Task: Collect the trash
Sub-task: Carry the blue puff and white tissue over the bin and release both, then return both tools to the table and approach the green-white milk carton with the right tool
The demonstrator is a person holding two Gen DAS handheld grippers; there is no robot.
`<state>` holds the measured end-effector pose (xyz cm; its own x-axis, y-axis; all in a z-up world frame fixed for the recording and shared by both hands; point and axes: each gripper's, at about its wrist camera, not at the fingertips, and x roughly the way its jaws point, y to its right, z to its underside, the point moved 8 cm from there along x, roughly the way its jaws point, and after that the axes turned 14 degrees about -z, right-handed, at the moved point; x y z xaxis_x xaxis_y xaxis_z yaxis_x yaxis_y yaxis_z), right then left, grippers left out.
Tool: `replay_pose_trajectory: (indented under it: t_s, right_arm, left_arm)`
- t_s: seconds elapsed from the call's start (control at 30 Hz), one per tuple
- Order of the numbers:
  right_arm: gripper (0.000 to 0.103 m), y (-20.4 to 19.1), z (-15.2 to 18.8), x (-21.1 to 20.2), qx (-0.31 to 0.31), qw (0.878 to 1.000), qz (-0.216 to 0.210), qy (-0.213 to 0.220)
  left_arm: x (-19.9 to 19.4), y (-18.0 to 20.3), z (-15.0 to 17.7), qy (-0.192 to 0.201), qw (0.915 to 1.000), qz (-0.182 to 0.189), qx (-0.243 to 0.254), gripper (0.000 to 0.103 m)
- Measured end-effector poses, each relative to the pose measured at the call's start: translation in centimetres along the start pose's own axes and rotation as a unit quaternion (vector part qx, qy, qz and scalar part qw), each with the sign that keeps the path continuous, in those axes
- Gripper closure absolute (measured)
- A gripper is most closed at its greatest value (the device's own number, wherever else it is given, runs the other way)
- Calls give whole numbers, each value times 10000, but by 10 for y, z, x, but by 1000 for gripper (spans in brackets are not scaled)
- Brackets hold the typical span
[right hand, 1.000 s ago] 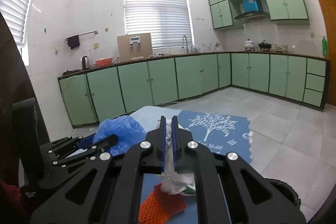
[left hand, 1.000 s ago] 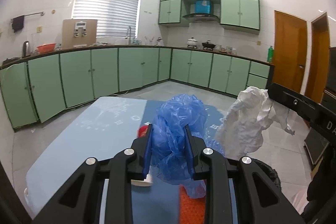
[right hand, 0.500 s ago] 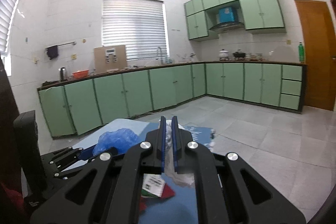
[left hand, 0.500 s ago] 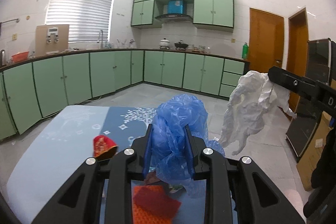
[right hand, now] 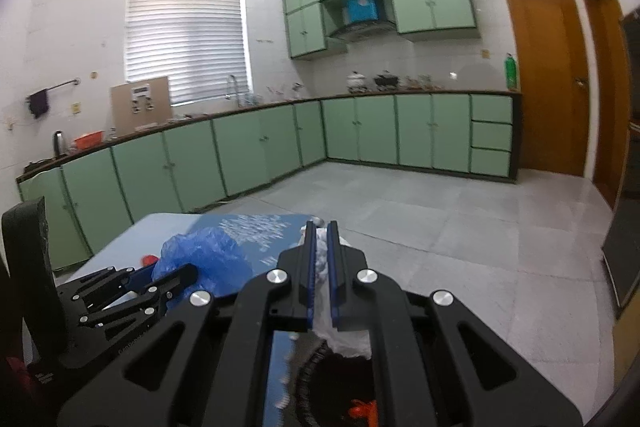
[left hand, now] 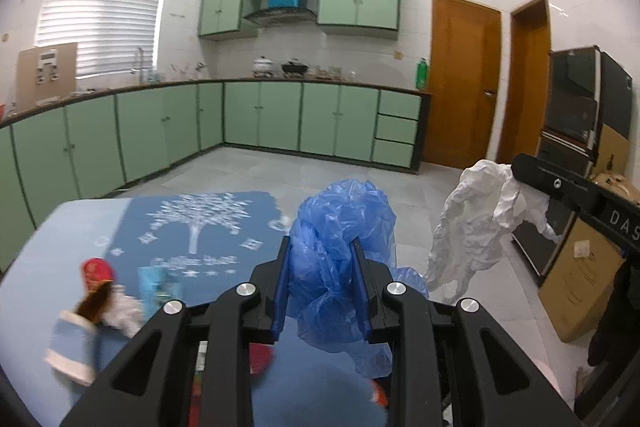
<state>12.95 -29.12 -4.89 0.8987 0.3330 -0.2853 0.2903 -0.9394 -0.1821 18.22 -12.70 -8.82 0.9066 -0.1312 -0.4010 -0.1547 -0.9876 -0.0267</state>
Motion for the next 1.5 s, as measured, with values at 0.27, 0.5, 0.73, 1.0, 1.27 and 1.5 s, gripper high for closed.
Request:
replay_pose_trajectory:
  t_s: [0.27,0.5,0.73,1.0,1.27,1.5]
  right_arm:
    - [98,60,39,8,355,9979,443,-323]
    - [98,89,69,20,531,9953,567,-583]
    - [98,112,83,40,697,9926,606,-787]
    - [95,127,107,61,874,9873,653,-1154]
    - [61,131,109,59,971,9857,825,-1103]
    - [13,115,87,45,761,9880,1065,-826]
  left_arm:
    - [43,58,20,-335,9986,351,188,76]
    - [72,88,36,-556,9968,500,298,76]
    - [100,104,53,-879,9942,512,352,75]
    - [118,109,67,-1154,9914,493,364,68]
    - [119,103,65,-1152,9915,491,344,40]
    - [99,70,40,-883,9957,246,119,30]
